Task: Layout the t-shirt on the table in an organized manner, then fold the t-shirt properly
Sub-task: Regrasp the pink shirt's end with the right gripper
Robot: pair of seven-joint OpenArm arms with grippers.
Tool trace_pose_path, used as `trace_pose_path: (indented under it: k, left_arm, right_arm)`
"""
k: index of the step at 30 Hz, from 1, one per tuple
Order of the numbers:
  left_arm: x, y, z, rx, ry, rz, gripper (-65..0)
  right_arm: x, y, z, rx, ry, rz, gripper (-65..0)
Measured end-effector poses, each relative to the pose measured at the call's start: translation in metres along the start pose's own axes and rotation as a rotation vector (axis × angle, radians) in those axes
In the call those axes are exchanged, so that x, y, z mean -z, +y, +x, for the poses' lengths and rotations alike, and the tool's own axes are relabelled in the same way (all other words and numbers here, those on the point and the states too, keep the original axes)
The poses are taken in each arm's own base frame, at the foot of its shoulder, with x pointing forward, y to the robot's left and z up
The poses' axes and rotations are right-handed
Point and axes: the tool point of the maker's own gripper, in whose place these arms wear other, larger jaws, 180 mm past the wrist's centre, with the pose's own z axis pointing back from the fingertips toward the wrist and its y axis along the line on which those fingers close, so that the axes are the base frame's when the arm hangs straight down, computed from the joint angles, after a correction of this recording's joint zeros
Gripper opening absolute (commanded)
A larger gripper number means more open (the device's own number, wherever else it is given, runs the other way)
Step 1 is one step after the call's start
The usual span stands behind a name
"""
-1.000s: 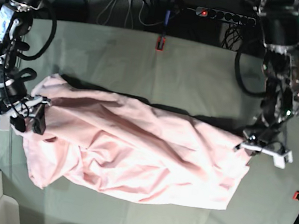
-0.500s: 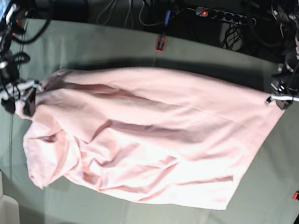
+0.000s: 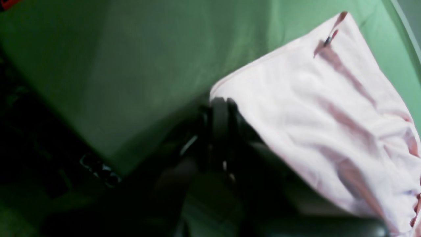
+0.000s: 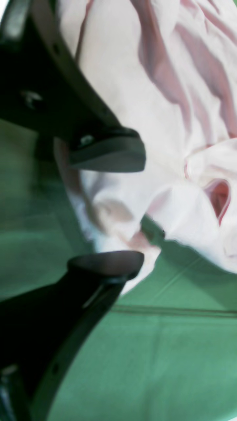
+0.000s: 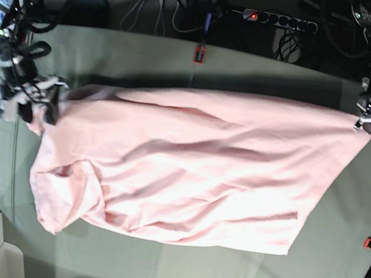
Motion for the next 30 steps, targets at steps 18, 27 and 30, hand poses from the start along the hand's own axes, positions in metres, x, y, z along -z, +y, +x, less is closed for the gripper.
trace_pose_path:
  k: [18, 27, 30]
  left_arm:
    - [0.0, 0.0, 0.001, -0.001, -0.003, 0.0, -64.9]
    - [0.001, -0.001, 0.003, -0.003, -0.009, -0.001, -64.9]
    - [0.003, -0.004, 0.006, -0.001, -0.018, -0.004, -64.9]
  right_arm:
    - [0.102, 0.03, 0.092, -0.026, -0.029, 0.137, -65.0]
    - [0.145, 0.028, 0.116, 0.071, 0.041, 0.172, -44.2]
    - [0.147, 0.028, 0.118, 0.075, 0.038, 0.174, -31.4]
